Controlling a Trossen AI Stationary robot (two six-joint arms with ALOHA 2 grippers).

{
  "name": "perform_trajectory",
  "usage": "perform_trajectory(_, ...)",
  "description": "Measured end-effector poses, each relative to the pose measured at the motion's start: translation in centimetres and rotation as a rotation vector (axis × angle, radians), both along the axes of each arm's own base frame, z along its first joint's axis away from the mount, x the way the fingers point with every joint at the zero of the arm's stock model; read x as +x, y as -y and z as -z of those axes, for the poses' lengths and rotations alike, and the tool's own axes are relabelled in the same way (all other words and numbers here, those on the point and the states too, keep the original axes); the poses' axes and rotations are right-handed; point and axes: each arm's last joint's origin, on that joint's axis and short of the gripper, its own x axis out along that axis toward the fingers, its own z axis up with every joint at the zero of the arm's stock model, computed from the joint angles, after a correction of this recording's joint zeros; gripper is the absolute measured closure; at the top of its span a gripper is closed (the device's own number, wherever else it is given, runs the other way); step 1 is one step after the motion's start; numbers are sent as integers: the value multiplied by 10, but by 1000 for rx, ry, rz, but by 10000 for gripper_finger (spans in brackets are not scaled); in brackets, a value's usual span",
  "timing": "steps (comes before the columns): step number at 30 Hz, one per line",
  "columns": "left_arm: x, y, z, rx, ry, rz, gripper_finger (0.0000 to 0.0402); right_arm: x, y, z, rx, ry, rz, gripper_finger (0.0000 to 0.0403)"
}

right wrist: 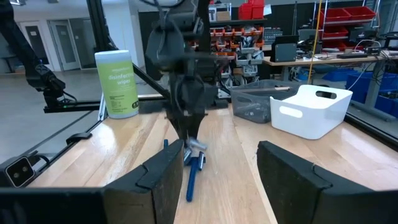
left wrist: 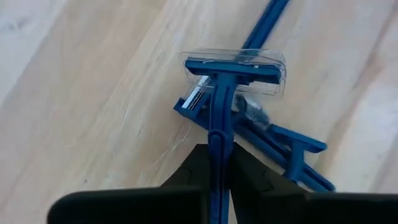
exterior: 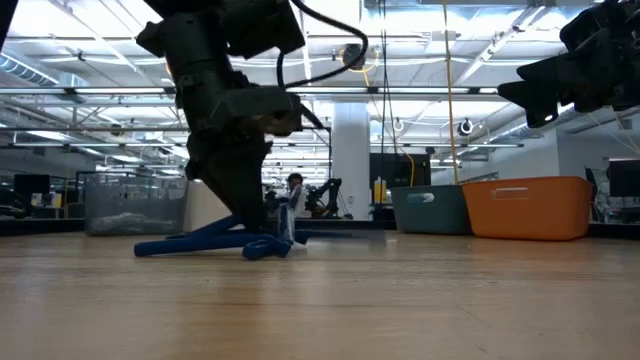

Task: Pick & Place Travel size toiletries
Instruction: Put the blue razor into the white bin

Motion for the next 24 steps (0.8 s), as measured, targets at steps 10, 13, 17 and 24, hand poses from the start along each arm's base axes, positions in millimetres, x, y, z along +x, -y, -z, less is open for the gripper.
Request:
perform_trajectory(10, -14, -4, -58, 69, 183, 60, 388, 0, 0, 0, 0, 0, 0, 211)
perform_trajectory(13, -23, -7, -80, 137, 251, 74, 388, 0, 0, 0, 0, 0, 0, 211)
perform_trajectory(17, -37, -12, -106, 229, 318, 55, 372, 0, 0, 0, 0, -1, 0, 211)
perform_trajectory(24, -66, -26, -141, 448, 370, -28, 385, 0, 0, 0, 0, 0, 0, 211)
